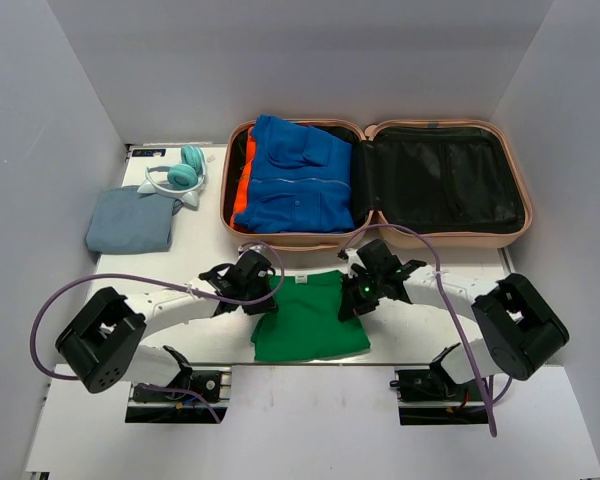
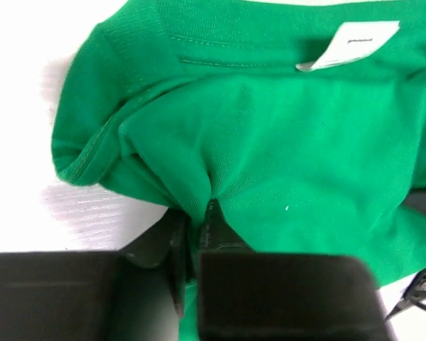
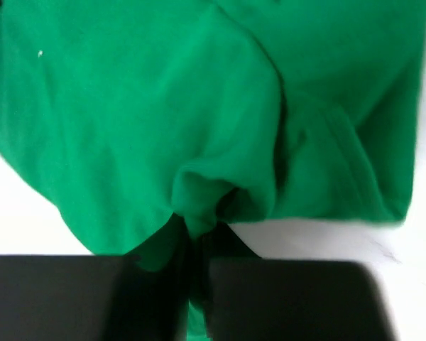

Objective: Pack the luggage

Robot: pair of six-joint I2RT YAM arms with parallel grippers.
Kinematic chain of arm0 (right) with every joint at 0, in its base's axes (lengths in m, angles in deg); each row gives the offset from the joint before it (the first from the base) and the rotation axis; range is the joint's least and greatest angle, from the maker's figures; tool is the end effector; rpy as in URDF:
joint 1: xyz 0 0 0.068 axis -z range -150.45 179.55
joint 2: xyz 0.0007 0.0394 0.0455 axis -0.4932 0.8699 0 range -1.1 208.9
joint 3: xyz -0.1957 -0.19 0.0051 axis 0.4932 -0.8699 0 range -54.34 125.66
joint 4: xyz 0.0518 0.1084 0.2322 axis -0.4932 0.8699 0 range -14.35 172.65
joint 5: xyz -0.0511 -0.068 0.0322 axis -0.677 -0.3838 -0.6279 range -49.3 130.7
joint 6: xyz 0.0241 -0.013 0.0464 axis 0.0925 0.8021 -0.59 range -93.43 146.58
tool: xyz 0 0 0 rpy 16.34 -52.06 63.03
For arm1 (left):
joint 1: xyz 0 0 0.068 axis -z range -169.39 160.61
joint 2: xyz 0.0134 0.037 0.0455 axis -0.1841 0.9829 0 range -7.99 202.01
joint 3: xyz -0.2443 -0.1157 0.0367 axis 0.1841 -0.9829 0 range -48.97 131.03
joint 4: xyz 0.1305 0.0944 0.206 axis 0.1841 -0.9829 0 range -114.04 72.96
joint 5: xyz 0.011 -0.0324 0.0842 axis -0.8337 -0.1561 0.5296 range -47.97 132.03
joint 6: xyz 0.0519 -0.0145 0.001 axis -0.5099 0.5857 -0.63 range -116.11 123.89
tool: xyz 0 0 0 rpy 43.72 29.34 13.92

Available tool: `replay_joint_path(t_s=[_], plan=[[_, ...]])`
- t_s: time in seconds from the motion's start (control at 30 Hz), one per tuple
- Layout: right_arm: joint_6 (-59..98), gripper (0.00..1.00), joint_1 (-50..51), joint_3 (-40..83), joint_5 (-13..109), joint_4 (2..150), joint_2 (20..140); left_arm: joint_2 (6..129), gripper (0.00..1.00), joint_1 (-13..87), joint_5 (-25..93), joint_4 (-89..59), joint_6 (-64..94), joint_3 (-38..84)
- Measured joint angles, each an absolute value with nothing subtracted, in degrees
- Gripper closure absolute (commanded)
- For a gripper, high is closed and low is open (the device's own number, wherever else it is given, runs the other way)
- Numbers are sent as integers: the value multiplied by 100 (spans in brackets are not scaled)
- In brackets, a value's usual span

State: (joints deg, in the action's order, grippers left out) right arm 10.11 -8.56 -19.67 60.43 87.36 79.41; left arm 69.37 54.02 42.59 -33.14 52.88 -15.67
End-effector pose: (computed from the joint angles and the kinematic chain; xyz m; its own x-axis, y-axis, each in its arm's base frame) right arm 0.1877 0.1625 0.1492 -0.8417 -0.3212 -0.4339 -0.5057 0.7506 0.4252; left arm 0.1707 -0.1609 0.1488 -0.9294 -0.1596 -0.3327 -0.0270 0.9287 -0.3699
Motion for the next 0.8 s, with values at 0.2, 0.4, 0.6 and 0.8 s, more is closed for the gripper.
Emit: replay_joint_path(t_s=[0.2,0.4,0.6,0.8], plan=[[1301,100,-1112,-1519,6259,9324,8013,6699,100,5621,4386,-3628,5163,-1561],[1651,100,-1236,-218,6091,10102,7603,5665,100,6154,5098,-4564,4643,-1047],[1826,100,-1243,1301,5634,10524,7587,5234,100,6202,5725,-4774,3670,356],[1983,100,-1186,2800,4908,10764,8260,5835,100,6200,6160,-4647,2309,1803]])
